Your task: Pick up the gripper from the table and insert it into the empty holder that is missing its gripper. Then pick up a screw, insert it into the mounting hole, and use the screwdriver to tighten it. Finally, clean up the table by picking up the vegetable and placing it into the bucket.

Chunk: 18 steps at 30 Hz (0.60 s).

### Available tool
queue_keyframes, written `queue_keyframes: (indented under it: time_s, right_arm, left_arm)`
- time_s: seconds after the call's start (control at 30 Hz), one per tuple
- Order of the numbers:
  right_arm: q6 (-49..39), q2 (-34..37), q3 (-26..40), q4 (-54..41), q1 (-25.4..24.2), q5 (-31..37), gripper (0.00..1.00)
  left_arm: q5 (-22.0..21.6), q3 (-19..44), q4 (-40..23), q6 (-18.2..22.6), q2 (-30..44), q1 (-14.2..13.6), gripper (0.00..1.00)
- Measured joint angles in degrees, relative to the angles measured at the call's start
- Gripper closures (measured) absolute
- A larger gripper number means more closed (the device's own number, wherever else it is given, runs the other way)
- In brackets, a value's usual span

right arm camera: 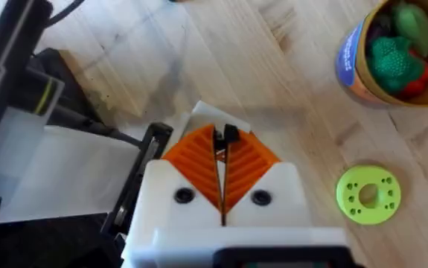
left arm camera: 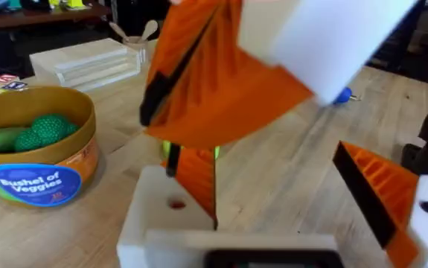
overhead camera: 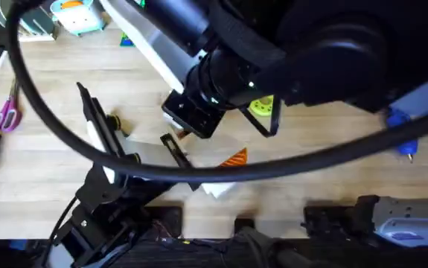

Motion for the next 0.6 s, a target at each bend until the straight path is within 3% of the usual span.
queue_keyframes:
  time_s: [0.6]
  right_arm:
    - [0.8,2.7,0.0,-1.6,0.0,-0.8,0.994]
  left_arm:
    - [0.0,0.0,0.0,0.0,0.0,0.0,0.008]
